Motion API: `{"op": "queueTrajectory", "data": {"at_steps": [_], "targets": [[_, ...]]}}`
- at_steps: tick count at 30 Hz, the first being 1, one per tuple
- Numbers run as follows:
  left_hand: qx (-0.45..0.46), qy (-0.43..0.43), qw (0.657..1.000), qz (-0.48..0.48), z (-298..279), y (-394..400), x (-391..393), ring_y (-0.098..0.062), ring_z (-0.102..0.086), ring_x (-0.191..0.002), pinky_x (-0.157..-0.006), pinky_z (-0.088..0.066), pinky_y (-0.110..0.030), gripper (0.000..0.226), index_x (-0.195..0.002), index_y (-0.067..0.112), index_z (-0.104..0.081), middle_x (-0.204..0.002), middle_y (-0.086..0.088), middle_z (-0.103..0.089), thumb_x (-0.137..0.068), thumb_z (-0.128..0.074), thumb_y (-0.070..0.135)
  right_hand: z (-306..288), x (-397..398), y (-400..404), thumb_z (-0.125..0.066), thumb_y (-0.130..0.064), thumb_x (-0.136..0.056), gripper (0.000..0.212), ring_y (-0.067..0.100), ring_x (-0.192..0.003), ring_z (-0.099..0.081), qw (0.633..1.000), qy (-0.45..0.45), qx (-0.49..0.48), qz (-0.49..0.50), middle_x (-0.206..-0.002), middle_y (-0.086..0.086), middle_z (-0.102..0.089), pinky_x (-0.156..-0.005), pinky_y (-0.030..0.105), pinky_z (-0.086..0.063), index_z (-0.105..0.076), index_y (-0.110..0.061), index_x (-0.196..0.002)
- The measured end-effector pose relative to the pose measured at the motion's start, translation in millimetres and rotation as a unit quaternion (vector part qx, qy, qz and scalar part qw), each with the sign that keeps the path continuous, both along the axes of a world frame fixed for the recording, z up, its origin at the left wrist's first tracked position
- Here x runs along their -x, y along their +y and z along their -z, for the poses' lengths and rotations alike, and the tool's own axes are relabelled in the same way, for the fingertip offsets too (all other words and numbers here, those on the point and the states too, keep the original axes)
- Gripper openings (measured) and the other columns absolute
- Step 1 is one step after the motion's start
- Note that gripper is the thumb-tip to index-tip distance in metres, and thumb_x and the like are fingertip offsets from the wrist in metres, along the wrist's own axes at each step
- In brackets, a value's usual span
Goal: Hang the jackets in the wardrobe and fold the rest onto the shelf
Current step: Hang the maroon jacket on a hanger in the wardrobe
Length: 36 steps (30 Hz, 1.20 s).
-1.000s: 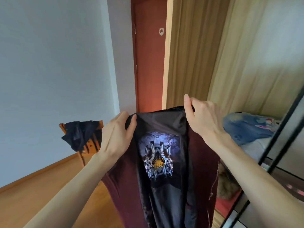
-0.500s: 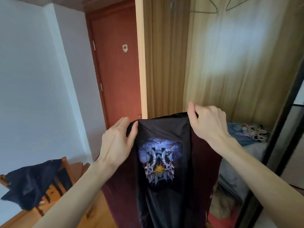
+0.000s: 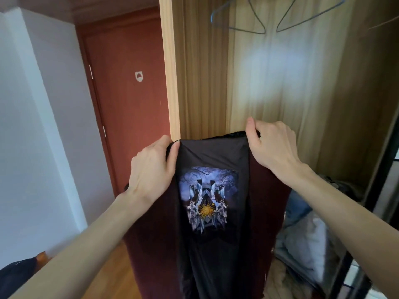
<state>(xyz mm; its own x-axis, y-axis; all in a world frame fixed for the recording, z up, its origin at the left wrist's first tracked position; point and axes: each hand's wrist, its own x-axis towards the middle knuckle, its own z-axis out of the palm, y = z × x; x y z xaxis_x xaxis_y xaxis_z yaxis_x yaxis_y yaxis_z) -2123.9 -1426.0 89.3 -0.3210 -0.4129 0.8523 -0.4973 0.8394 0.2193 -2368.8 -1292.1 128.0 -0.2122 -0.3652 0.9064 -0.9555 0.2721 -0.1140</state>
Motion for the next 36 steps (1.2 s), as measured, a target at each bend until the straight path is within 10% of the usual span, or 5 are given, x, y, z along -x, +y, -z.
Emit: {"op": "queueTrajectory", "data": {"at_steps": [6,16,23,27,36], "targets": [[0.011,0.001,1.0,0.001,-42,-43,40,-0.037,-0.055,-0.066,-0.057,-0.036,-0.038,0.032,-0.083,0.023,-0.041,-0.061,0.011,-0.044,-0.107,-0.045,0.045,-30,33,-28,-0.029,-0.048,-0.107,0.057,0.02,-0.043,-0.027,1.0,-0.013,0.02,-0.001,-0.046,-0.009,-0.032,-0.053,0.034,-0.022,-0.042,-0.021,-0.058],[0.009,-0.103,0.98,0.169,-97,-78,95,-0.019,-0.049,-0.059,-0.059,-0.042,-0.035,0.042,-0.079,0.026,-0.042,-0.062,0.003,-0.049,-0.101,-0.05,0.062,-54,118,-64,-0.033,-0.049,-0.105,0.06,0.039,-0.054,-0.044,0.994,-0.085,0.048,-0.055,-0.044,0.0,-0.035,-0.057,0.038,-0.035,-0.036,-0.018,-0.054],[0.093,-0.083,0.991,0.059,-110,-89,122,-0.013,-0.054,-0.062,-0.06,-0.049,-0.038,0.036,-0.082,0.03,-0.039,-0.062,0.007,-0.053,-0.105,-0.043,0.058,-68,142,-89,-0.038,-0.044,-0.107,0.06,0.033,-0.049,-0.037,0.994,-0.064,0.055,-0.072,-0.041,0.001,-0.029,-0.055,0.039,-0.039,-0.033,-0.016,-0.054],[0.129,-0.031,0.991,0.019,-133,-96,136,-0.008,-0.047,-0.053,-0.048,-0.032,-0.018,0.039,-0.077,0.03,-0.033,-0.055,0.008,-0.045,-0.105,-0.052,0.047,-90,152,-103,-0.031,-0.048,-0.105,0.06,0.012,-0.04,-0.037,0.996,-0.009,0.077,-0.049,-0.04,-0.002,-0.034,-0.046,0.027,-0.025,-0.036,-0.016,-0.055],[0.202,-0.069,0.976,-0.034,-214,-89,181,-0.036,-0.065,-0.081,-0.059,-0.034,-0.036,0.031,-0.086,0.023,-0.04,-0.08,0.003,-0.064,-0.107,-0.046,0.046,-143,186,-135,-0.037,-0.045,-0.108,0.046,0.041,-0.058,-0.054,0.998,0.025,0.057,0.004,-0.054,-0.002,-0.043,-0.055,0.037,-0.033,-0.036,-0.021,-0.069]]}}
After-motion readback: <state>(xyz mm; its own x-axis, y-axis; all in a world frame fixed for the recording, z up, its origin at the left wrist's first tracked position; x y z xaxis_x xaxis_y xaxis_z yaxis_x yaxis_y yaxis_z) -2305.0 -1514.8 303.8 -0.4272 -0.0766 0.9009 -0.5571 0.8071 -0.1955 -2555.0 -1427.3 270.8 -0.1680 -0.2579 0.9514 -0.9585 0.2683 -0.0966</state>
